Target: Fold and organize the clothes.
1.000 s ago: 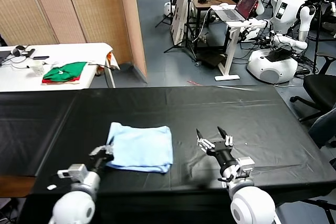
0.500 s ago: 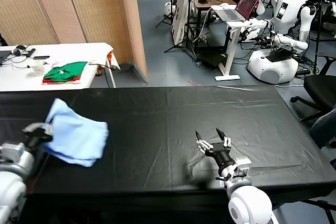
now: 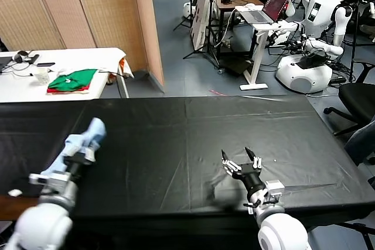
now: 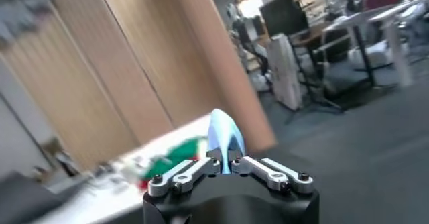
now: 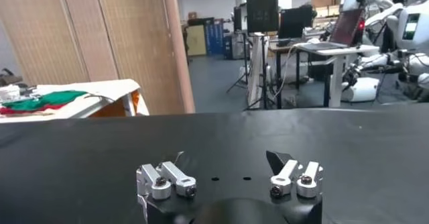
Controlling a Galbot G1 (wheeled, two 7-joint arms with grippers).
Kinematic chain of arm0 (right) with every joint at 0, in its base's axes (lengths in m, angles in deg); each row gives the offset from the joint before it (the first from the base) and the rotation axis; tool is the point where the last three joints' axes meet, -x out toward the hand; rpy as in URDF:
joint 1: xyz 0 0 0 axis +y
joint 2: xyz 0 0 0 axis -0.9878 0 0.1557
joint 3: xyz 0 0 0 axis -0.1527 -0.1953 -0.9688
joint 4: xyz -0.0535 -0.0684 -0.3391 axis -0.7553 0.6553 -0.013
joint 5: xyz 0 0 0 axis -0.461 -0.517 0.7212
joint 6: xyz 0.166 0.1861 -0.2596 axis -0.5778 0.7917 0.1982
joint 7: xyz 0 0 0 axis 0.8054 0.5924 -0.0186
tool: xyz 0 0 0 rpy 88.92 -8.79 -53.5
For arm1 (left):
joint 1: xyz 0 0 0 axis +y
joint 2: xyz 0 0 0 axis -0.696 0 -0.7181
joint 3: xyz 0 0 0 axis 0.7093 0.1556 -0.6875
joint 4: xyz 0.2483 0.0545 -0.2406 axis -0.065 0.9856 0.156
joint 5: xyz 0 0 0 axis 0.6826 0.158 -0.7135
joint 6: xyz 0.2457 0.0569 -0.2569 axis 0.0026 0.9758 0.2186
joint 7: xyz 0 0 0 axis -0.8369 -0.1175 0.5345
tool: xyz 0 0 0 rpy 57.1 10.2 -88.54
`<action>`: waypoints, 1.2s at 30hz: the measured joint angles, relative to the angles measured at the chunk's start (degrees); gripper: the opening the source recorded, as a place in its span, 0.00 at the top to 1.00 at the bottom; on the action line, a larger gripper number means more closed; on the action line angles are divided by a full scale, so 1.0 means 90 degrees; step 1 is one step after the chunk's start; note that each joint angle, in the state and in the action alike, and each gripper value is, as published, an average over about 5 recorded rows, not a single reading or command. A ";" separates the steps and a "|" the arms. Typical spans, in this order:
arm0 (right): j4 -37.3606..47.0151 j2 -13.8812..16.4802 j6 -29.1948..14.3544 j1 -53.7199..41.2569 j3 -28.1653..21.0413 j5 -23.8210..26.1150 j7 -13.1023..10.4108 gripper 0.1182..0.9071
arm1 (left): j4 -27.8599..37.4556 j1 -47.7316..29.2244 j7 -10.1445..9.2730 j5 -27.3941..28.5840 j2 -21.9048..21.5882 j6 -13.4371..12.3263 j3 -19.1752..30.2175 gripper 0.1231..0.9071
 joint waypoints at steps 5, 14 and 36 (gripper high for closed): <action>0.0053 -0.0014 0.0025 -0.0020 -0.0066 -0.0010 0.0022 0.00 | 0.0150 -0.0152 -0.0211 0.0401 0.0811 0.0001 0.1057 0.92; 0.0265 0.0152 0.0652 -0.0301 -0.0409 -0.1149 0.0112 0.00 | 0.0565 -0.0447 -0.0135 0.0976 0.2065 -0.0179 0.2299 0.80; 0.1625 -0.0239 0.1278 -0.1755 -0.2104 -0.2751 -0.0074 0.02 | 0.0023 -0.0474 0.0104 0.1331 0.1646 -0.1337 0.1540 0.00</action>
